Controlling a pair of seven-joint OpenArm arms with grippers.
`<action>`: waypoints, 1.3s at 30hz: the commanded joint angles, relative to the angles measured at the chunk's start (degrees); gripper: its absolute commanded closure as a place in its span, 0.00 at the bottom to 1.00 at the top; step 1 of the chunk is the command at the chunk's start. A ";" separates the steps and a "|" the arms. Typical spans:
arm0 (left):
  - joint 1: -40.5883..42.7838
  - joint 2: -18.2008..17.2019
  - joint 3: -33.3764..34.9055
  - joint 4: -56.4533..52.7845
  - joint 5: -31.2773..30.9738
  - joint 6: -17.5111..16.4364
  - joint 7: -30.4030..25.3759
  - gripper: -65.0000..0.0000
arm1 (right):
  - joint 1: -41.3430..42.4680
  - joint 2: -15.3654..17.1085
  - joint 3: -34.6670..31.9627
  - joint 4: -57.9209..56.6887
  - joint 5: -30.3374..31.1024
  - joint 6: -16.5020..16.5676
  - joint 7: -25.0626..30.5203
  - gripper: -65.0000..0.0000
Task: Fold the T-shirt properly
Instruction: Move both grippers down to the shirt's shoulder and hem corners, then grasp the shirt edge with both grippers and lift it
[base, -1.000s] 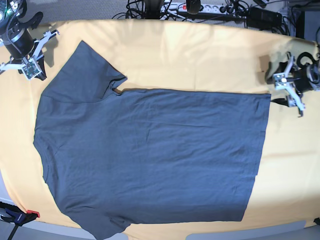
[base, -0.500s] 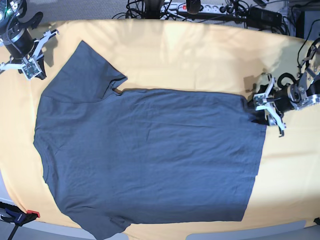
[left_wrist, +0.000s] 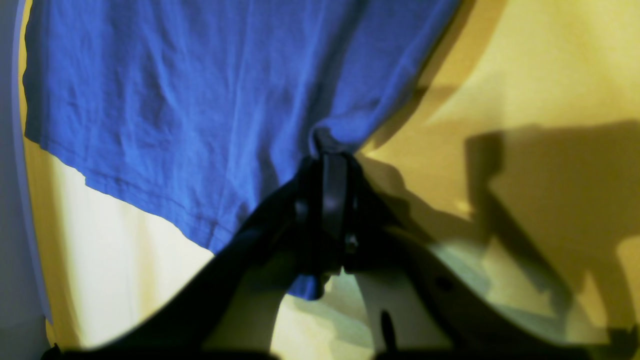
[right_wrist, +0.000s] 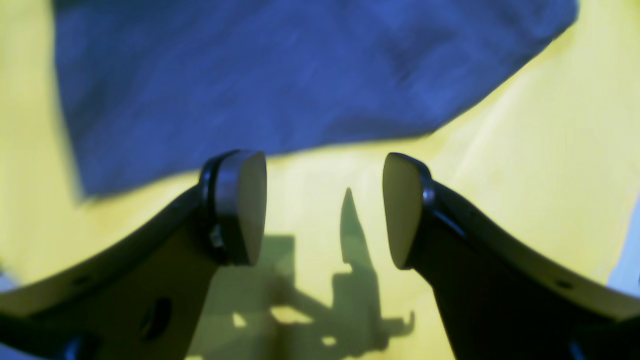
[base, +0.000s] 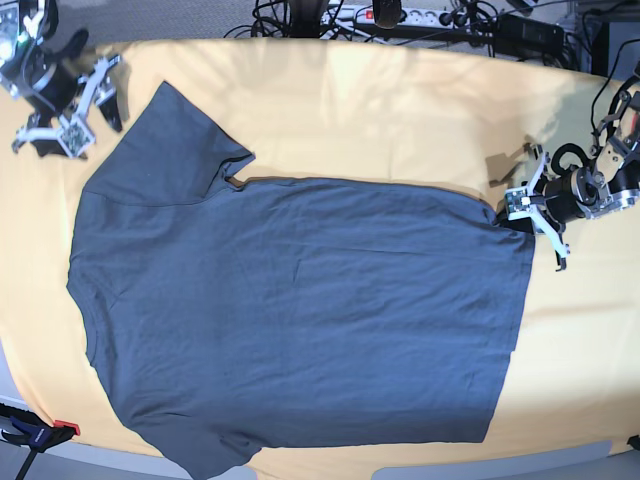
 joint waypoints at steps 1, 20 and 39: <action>-0.79 -1.42 -0.44 0.09 0.76 -0.20 1.70 1.00 | 1.38 0.85 -0.33 -0.35 0.57 0.07 1.20 0.41; -0.79 -2.16 -0.44 0.09 0.72 -0.61 1.49 1.00 | 10.19 0.83 -11.23 -14.19 -8.52 -1.99 3.63 0.42; -0.81 -4.42 -0.44 3.08 -3.19 -0.63 1.51 1.00 | 13.66 2.29 -11.08 -8.81 -8.35 -3.37 -0.31 1.00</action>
